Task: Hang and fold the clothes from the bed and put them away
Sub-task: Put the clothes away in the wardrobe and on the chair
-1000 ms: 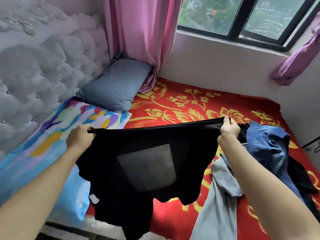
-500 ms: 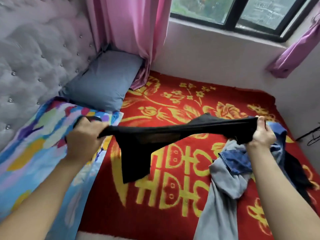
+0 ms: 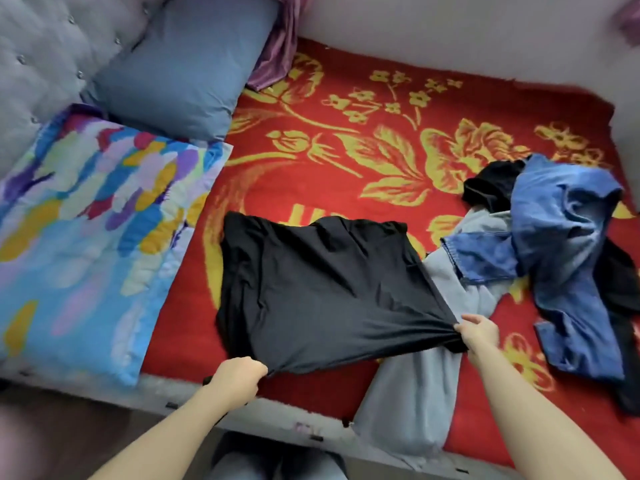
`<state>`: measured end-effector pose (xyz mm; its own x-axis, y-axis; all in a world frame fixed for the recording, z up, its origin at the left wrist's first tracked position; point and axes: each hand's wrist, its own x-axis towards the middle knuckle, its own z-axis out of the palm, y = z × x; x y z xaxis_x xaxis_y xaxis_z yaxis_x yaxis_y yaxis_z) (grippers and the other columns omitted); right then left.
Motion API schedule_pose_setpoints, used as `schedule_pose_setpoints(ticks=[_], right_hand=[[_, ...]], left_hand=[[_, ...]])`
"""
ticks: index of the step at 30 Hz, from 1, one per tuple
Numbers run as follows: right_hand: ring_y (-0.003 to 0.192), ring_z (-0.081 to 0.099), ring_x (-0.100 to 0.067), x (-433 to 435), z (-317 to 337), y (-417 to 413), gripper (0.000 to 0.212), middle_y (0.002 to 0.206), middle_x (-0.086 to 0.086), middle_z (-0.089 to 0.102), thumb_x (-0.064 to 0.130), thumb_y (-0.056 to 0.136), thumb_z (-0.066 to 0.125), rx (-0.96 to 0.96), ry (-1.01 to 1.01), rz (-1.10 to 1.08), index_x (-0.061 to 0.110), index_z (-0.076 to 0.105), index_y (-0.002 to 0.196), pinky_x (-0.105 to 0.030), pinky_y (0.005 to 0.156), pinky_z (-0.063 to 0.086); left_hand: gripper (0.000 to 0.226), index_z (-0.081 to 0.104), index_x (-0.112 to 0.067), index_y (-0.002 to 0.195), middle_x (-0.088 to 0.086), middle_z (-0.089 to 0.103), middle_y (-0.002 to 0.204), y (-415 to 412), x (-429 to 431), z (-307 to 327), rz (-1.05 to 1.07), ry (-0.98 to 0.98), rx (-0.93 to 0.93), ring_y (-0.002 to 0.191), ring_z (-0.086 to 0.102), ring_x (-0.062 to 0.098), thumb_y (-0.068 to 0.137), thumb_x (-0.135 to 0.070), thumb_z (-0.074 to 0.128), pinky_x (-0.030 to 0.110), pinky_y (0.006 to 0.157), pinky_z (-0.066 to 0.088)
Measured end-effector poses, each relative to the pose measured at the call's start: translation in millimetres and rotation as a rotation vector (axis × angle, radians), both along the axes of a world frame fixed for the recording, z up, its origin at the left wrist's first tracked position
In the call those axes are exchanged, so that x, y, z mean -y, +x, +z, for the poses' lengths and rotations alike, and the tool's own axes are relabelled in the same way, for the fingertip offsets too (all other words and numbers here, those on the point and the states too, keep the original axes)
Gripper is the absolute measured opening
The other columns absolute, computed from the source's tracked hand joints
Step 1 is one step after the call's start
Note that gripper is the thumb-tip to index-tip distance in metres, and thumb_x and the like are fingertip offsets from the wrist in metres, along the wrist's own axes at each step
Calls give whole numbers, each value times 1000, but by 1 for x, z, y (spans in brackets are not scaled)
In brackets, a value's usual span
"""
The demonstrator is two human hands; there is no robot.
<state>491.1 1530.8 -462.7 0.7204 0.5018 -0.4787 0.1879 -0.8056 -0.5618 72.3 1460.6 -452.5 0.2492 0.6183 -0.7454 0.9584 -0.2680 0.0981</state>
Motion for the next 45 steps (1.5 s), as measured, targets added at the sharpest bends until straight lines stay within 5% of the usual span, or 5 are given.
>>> schedule_pose_setpoints(ticks=[9, 22, 33, 39, 45], right_hand=[[120, 44, -38, 44, -11, 28, 40, 123, -26, 53, -4, 80, 51, 314, -345, 298, 4, 62, 117, -39, 98, 37], [140, 21, -14, 51, 3, -171, 78, 150, 6, 32, 23, 76, 69, -100, -114, 1426, 29, 32, 145, -32, 108, 25], [60, 47, -18, -22, 133, -191, 38, 62, -2, 54, -5, 91, 39, -414, 210, 836, 15, 58, 64, -23, 52, 34], [62, 59, -8, -52, 250, -185, 38, 68, 4, 63, -4, 92, 43, -335, 519, 796, 20, 64, 72, -15, 52, 46], [60, 67, -11, -61, 346, -174, 44, 65, 1, 70, -10, 88, 40, -525, 824, 629, 16, 72, 71, -20, 55, 53]], left_hand=[[43, 63, -26, 118, -8, 61, 124, 32, 33, -25, 97, -219, 97, 118, 52, 16, 83, -11, 44, 24, 88, 41], [8, 62, -8, 66, -6, 40, 52, 76, -20, 53, 465, -142, 598, 49, 33, 8, 71, -7, 56, 20, 48, 26], [30, 57, -18, 119, 4, 58, 120, 8, -67, 85, 1119, 273, 932, 116, 51, 12, 95, -5, 48, 15, 88, 38], [102, -5, -36, 149, -1, 4, 159, 9, -77, 69, 624, 164, 576, 143, 5, 30, 78, -17, 65, 52, 107, 29], [111, -4, -38, 149, -1, 4, 159, 28, -96, 81, 530, 254, 573, 144, 3, 25, 71, -55, 72, 53, 110, 19]])
